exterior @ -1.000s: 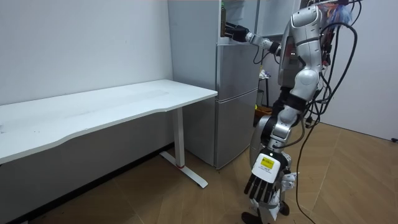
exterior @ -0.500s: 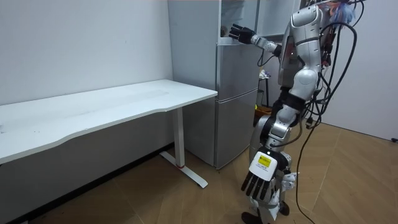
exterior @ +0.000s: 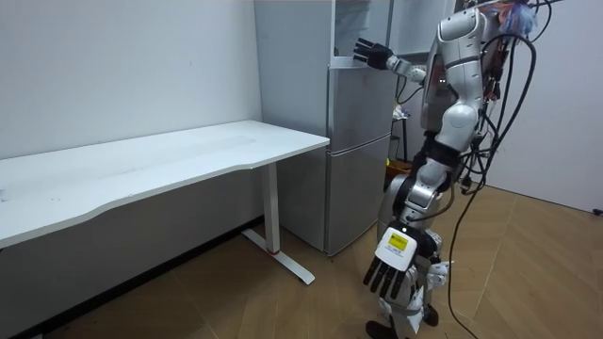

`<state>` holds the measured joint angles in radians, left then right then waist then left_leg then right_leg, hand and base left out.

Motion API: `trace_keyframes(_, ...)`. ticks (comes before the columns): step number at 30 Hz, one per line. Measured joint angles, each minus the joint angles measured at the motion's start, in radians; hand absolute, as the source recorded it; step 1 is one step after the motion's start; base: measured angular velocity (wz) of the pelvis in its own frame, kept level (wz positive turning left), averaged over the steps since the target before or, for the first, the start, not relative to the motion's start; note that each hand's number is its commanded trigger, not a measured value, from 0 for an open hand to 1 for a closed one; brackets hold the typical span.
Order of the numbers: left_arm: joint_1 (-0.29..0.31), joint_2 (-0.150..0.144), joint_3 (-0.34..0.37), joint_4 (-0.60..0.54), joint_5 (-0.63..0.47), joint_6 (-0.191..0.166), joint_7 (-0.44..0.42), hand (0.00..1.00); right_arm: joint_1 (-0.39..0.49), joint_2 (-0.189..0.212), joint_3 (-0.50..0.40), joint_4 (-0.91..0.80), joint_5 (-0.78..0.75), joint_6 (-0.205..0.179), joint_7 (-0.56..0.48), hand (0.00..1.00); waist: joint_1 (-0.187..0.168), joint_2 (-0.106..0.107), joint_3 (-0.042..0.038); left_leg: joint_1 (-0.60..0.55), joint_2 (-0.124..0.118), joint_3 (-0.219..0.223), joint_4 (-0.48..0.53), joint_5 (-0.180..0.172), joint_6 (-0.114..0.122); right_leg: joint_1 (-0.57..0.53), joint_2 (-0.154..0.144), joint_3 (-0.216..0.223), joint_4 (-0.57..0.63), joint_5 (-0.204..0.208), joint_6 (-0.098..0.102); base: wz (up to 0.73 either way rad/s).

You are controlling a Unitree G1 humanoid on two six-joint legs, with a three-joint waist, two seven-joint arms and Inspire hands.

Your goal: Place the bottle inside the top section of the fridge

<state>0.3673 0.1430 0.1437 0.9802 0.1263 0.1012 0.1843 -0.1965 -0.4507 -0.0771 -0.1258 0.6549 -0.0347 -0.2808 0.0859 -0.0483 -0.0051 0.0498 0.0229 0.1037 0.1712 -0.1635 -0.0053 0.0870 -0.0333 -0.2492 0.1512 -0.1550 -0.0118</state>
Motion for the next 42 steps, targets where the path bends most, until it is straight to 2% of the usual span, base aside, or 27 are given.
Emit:
trace_keyframes(4,-0.002,-0.001,0.001,0.019,-0.007,-0.024,0.005,0.00,0.039,0.023,-0.006,-0.022,0.011,-0.003,0.002,0.00,-0.002,-0.002,0.0019,0.008,0.002,0.011,-0.005,-0.003,0.000,-0.006,0.001,0.008,-0.002,0.000,0.000,-0.07)
trace_keyframes(8,-0.002,-0.007,0.012,0.023,-0.008,-0.024,0.010,0.00,0.087,0.036,-0.046,-0.095,0.054,-0.003,0.001,0.00,-0.004,-0.002,0.0018,0.008,0.002,0.020,-0.005,-0.007,0.001,-0.005,0.001,0.012,-0.002,-0.001,0.001,-0.06)
trace_keyframes(12,-0.005,-0.012,0.016,0.028,-0.016,-0.025,0.019,0.00,0.112,0.078,-0.076,-0.139,0.060,-0.003,0.002,0.00,-0.025,-0.002,-0.0009,-0.002,0.002,0.030,-0.007,-0.010,0.002,-0.019,0.001,0.023,0.000,-0.001,0.002,-0.09)
trace_keyframes(14,-0.005,-0.013,0.018,0.048,-0.016,-0.031,0.019,0.00,0.117,0.096,-0.078,-0.144,0.110,-0.003,0.026,0.00,-0.034,-0.001,-0.0030,-0.003,0.003,0.034,-0.007,-0.012,0.002,-0.017,0.002,0.025,0.001,0.000,0.002,-0.05)
trace_keyframes(17,-0.005,-0.018,0.014,0.066,-0.018,-0.038,0.019,0.00,0.153,0.096,-0.080,-0.190,0.245,-0.003,0.059,0.00,-0.035,0.006,-0.0058,-0.001,0.005,0.040,-0.007,-0.016,0.002,-0.017,0.004,0.033,0.002,0.000,0.002,-0.08)
trace_keyframes(19,-0.005,-0.018,0.012,0.077,-0.037,-0.039,0.019,0.00,0.181,0.103,-0.078,-0.224,0.373,-0.003,0.110,0.00,-0.030,0.018,-0.0037,0.007,0.010,0.054,-0.005,-0.022,0.001,-0.016,0.008,0.048,0.006,0.000,0.002,-0.17)
trace_keyframes(23,-0.011,-0.018,0.009,0.094,-0.036,-0.048,0.019,0.00,0.185,0.114,-0.073,-0.227,0.495,-0.008,0.194,0.00,-0.029,0.036,0.0017,0.011,0.011,0.059,-0.009,-0.025,0.001,-0.020,0.007,0.057,0.017,-0.001,0.003,-0.07)
trace_keyframes(25,-0.017,-0.019,0.009,0.101,-0.036,-0.051,0.019,0.00,0.191,0.149,-0.072,-0.228,0.560,-0.011,0.254,0.00,-0.027,0.040,0.0018,0.012,0.010,0.063,-0.006,-0.026,0.001,-0.020,0.006,0.063,0.015,-0.002,0.003,-0.05)
trace_keyframes(27,-0.025,-0.019,0.009,0.101,-0.036,-0.054,0.018,0.00,0.208,0.166,-0.069,-0.229,0.602,-0.016,0.298,0.00,-0.022,0.040,0.0017,0.015,0.011,0.068,-0.002,-0.026,0.001,-0.021,0.008,0.066,0.015,-0.002,0.003,-0.07)
trace_keyframes(35,-0.026,-0.019,0.009,0.102,-0.056,-0.068,-0.007,0.00,0.324,0.218,-0.055,-0.195,0.638,-0.021,0.458,0.00,-0.020,0.054,-0.0008,0.019,0.014,0.086,-0.003,-0.029,0.001,-0.024,0.011,0.080,0.016,-0.003,0.003,-0.05)
trace_keyframes(37,-0.033,-0.019,0.009,0.115,-0.056,-0.069,-0.015,0.00,0.357,0.221,-0.052,-0.132,0.646,-0.019,0.499,0.00,-0.020,0.057,-0.0049,0.015,0.013,0.086,-0.004,-0.029,0.001,-0.034,0.011,0.082,0.016,-0.003,0.003,-0.02)
trace_keyframes(42,-0.046,-0.018,0.003,0.142,-0.056,-0.074,-0.010,0.00,0.386,0.242,-0.045,-0.005,0.685,-0.019,0.551,0.00,-0.031,0.064,-0.0062,0.015,0.014,0.090,-0.005,-0.029,0.001,-0.033,0.011,0.082,0.016,-0.003,0.003,-0.01)
